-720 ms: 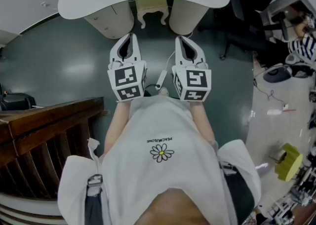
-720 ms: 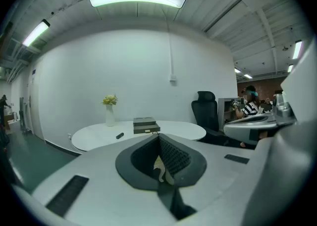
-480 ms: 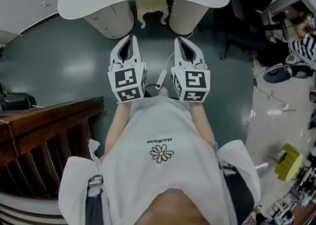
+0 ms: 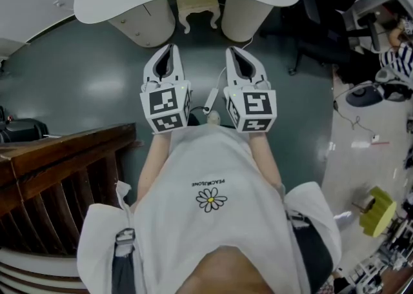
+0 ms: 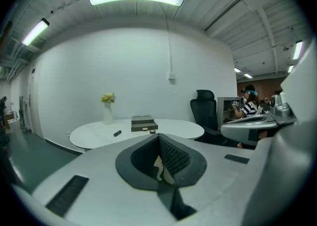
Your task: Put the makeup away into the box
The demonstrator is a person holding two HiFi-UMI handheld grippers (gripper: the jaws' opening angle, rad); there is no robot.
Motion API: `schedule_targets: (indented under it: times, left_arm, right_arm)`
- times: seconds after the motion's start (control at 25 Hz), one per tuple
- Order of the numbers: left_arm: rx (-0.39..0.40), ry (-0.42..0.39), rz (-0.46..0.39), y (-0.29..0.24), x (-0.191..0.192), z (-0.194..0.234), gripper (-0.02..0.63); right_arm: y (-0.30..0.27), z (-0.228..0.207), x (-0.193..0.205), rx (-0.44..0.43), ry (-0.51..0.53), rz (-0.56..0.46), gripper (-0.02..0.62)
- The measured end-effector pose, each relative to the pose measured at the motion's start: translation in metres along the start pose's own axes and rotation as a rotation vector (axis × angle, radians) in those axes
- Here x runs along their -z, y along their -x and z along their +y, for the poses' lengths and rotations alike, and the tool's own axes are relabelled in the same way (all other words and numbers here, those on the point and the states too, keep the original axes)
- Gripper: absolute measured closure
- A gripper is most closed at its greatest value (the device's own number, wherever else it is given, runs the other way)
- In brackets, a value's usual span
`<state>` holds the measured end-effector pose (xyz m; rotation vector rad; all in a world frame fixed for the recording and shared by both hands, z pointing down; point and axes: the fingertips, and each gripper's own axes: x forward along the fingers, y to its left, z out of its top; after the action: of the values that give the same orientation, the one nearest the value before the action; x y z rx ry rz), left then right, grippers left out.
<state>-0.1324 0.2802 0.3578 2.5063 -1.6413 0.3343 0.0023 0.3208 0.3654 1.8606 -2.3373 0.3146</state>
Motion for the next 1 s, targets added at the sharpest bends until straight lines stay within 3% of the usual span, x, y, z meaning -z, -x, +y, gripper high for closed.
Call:
schedule_targets:
  times: [0.48, 1.0]
  left_arm:
    - [-0.017, 0.037, -0.008, 0.001, 0.005, -0.004, 0.588]
    - [0.093, 0.029, -0.086, -0.065, -0.026, -0.017, 0.589]
  right_arm:
    - [0.005, -0.012, 0.014, -0.006, -0.001, 0.036, 0.566]
    - [-0.036, -0.027, 0.006, -0.013, 0.062, 0.051, 0.566]
